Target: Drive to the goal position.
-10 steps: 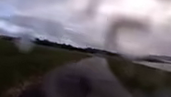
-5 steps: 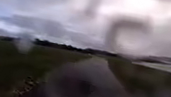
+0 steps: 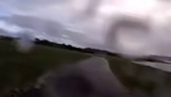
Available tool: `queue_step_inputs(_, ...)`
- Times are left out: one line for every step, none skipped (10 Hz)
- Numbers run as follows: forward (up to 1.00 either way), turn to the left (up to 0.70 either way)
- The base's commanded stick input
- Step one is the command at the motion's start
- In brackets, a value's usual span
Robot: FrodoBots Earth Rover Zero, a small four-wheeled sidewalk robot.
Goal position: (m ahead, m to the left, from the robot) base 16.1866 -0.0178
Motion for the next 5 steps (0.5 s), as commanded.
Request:
queue_step_inputs(0.70,-0.14)
queue_step_inputs(0.70,-0.13)
queue_step_inputs(0.70,-0.08)
queue_step_inputs(0.70,-0.02)
queue_step_inputs(0.70,0.00)
